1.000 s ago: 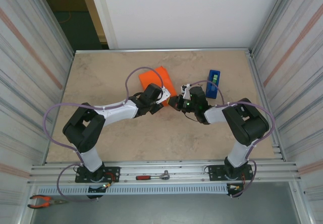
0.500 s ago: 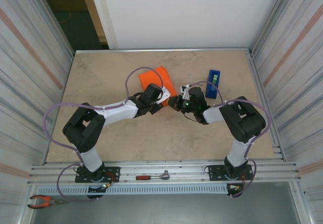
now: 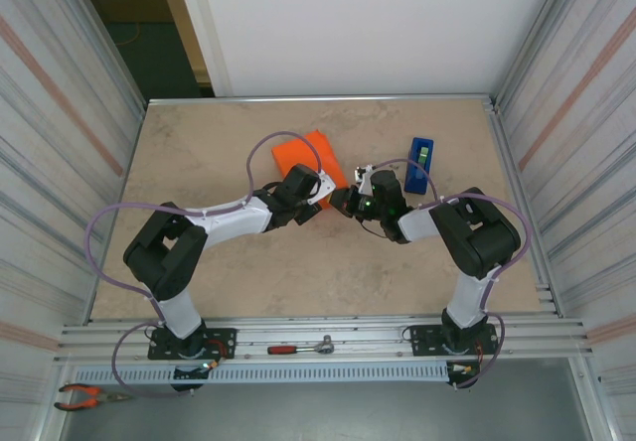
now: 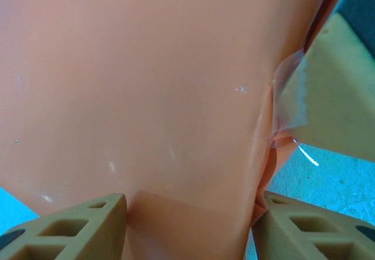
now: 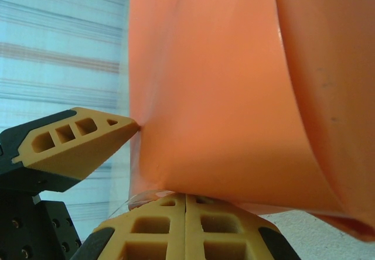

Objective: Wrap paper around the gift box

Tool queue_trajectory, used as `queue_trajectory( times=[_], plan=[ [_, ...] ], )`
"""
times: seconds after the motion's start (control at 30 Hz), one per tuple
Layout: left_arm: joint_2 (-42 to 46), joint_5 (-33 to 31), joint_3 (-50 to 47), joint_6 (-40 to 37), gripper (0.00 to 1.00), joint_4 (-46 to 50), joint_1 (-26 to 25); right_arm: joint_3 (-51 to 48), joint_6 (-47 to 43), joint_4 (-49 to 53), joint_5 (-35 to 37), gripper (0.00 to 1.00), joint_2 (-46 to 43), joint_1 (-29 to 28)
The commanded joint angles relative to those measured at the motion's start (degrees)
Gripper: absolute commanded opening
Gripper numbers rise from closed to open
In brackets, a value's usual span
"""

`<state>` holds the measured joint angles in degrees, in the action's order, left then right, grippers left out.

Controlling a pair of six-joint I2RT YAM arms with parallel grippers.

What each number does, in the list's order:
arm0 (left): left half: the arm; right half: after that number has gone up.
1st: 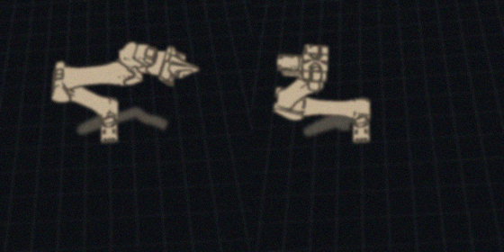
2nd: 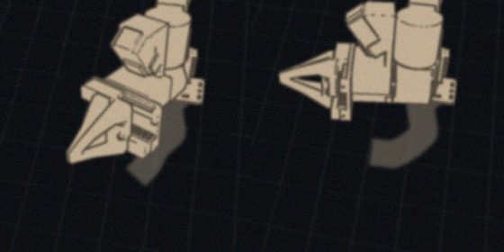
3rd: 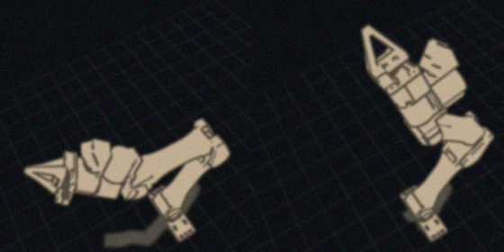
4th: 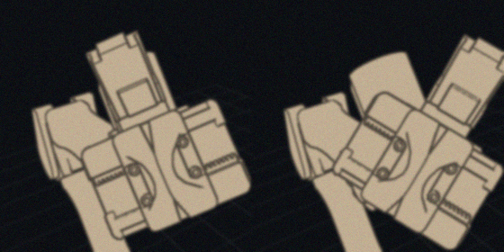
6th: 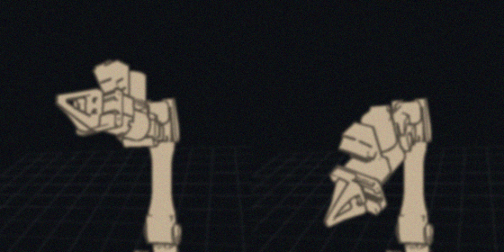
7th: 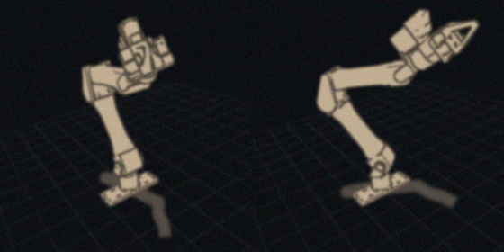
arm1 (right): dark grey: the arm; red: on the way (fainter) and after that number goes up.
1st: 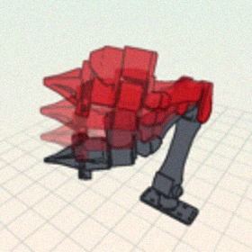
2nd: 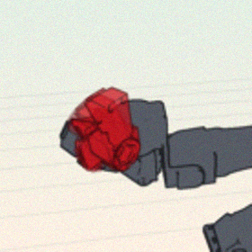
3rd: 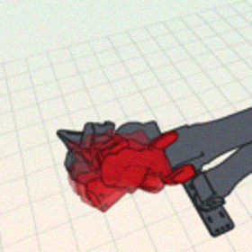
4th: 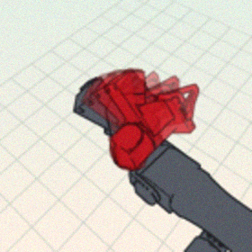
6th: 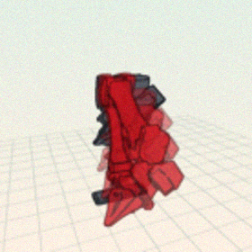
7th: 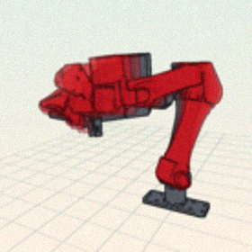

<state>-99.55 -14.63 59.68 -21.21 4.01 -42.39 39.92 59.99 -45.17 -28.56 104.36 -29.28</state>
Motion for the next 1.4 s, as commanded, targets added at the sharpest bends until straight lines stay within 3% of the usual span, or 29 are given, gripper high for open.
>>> queue_trajectory(
  times=[0.0, 1.37],
  plan=[
    [-1.08, 2.48, -0.71, 0.14, 0.56, 4.3, -0.5, 0.97, 0.9, -0.54, 0.34, 0.07, 0.46, 0.01],
    [-1.42, 2.64, -0.53, 0.07, 0.52, 4.61, -0.5, -0.82, 0.26, 2.27, 0.54, 0.29, -2.14, 1.02]
  ],
)
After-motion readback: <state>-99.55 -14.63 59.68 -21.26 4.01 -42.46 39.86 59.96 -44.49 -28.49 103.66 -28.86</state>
